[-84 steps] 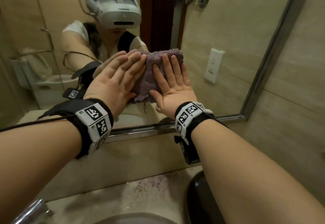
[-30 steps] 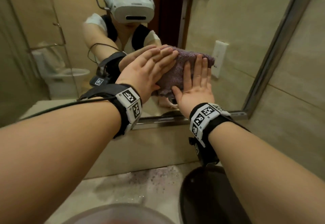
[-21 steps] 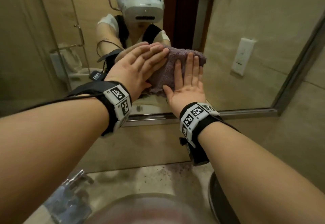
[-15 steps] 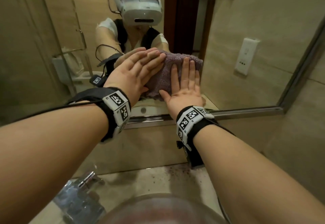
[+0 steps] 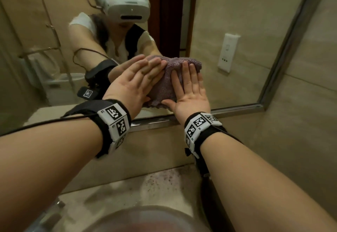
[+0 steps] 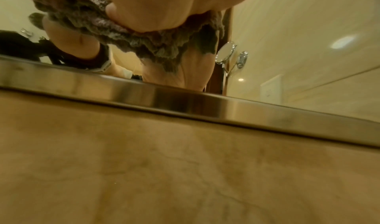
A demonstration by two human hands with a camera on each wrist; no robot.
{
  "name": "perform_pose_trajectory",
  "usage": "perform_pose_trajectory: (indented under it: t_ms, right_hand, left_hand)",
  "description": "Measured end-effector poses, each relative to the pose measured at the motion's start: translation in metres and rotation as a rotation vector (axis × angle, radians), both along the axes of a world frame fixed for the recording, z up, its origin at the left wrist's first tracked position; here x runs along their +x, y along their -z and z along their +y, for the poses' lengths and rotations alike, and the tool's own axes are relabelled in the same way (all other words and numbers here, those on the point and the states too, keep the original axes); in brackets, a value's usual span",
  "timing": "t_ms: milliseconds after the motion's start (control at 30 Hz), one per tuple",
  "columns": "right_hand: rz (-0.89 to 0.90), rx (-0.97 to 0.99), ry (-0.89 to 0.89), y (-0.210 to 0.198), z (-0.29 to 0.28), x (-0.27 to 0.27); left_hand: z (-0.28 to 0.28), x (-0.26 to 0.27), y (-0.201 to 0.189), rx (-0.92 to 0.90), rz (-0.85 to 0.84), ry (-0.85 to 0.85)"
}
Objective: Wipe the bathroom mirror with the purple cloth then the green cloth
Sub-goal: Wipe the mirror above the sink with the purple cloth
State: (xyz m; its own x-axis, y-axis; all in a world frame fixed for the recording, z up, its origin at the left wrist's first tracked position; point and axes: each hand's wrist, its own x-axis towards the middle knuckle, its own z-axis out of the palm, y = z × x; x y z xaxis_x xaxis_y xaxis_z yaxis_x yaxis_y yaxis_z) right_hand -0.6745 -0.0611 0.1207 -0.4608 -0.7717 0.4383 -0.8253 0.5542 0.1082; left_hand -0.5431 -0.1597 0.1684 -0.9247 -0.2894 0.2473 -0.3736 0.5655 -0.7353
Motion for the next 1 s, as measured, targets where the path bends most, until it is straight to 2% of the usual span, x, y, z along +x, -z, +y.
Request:
perform_pose_trajectory:
  t_ms: [300,533,700,1000]
  right_hand:
    - [-0.035,0.041,0.138,0.004,0.073,-0.095]
    - [-0.046,0.072,0.233,0.007,0.113,-0.154]
    - [-0.048,0.102,0.249,0.005,0.127,-0.174]
    - [-0.077,0.102,0.268,0.006,0.131,-0.179]
  left_hand:
    - [0.066,-0.108,0.015,0.029,0.008,0.109]
    - [0.109,-0.176,0.017,-0.035,-0.015,0.128]
    - [0.126,-0.196,0.019,-0.068,-0.012,0.099]
    - [0.129,-0.199,0.019,-0.086,0.014,0.117]
